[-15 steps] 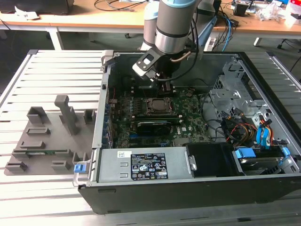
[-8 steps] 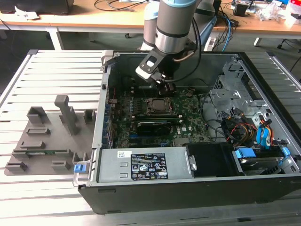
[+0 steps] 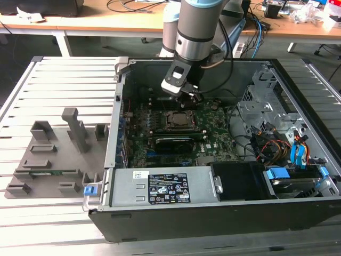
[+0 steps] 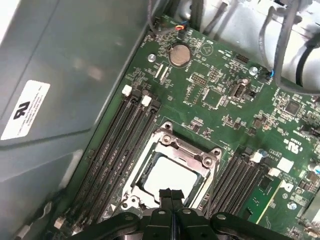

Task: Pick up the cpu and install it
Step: 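Install the first cpu locking lever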

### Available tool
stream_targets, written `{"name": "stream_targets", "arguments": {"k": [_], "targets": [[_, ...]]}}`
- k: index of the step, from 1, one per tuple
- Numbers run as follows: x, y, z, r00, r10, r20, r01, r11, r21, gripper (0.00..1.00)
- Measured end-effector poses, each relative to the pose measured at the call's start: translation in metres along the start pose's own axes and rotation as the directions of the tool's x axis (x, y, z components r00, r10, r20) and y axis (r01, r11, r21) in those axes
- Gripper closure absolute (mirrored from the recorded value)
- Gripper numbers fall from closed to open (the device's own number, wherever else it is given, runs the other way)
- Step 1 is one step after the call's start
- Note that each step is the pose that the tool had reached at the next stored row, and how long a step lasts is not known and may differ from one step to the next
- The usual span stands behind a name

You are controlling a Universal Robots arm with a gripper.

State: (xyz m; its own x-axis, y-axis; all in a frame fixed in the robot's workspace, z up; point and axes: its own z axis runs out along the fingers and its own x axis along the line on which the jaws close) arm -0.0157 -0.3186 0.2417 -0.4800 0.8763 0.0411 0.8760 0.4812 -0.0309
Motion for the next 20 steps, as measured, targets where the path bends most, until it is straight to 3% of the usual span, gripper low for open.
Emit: {"name": "stream_targets", "arguments": {"k": [4, 6, 10, 15, 18, 20], "targets": [[0.0, 0.0, 0.0, 0.997, -0.078, 0.0023, 0.078, 0.997, 0.0033, 0.89], [0.0, 0.0, 0.0, 0.9931, -0.117, 0.0033, 0.117, 0.9931, 0.005, 0.89], [0.0, 0.0, 0.0, 0.9807, -0.195, 0.0052, 0.195, 0.9807, 0.0086, 0.89], [0.0, 0.0, 0.0, 0.9552, -0.296, 0.0073, 0.296, 0.9551, 0.0135, 0.89], [0.0, 0.0, 0.0, 0.9457, -0.325, 0.0078, 0.325, 0.9456, 0.015, 0.89], [0.0, 0.0, 0.0, 0.9327, -0.361, 0.0084, 0.36, 0.9326, 0.0169, 0.89]]}}
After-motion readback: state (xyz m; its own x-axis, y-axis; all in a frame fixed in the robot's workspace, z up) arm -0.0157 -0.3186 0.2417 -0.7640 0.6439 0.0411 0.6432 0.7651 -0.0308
